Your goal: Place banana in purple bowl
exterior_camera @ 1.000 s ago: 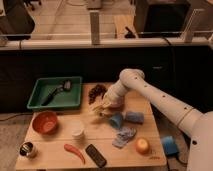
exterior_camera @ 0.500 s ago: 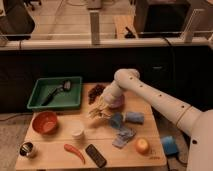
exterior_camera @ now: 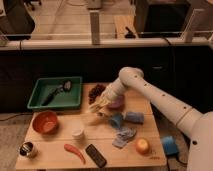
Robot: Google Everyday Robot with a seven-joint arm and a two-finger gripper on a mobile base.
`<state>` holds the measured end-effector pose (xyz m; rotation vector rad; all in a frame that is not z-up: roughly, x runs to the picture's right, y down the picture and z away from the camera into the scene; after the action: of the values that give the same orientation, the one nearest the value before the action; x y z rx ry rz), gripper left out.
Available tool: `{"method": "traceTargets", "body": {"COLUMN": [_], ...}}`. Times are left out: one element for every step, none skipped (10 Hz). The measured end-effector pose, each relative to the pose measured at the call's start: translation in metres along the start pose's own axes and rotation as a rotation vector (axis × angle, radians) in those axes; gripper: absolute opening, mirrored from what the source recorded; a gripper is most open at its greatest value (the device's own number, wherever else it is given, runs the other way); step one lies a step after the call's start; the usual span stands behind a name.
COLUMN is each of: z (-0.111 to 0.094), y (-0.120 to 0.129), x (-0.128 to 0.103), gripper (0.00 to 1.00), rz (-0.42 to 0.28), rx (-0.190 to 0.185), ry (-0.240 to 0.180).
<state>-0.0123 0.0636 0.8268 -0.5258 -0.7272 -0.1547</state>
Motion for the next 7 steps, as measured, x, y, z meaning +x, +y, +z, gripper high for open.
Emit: {"method": "traceTargets", "body": {"z": [-0.003,-0.007,-0.008,-0.01,-0.012,-0.015,-0.018], "y": [-0.006,-0.01,-0.014,-0.02,-0.023,-0.026,-0.029], "x": [0.011,0.019,0.028,0.037,0.044,0.055,0.064], "gripper": [0.0,0.0,0.0,0.05,0.13,0.25,0.35], "rz": [0.02,0.03,0.042,0.056,0.068,0.083,0.096], "rx": [0.019,0.036,0.047,0.055,0.058,0.065,0.073], "ry": [-0.004,0.004,0.027,0.059,0.084,0.121,0.147]}}
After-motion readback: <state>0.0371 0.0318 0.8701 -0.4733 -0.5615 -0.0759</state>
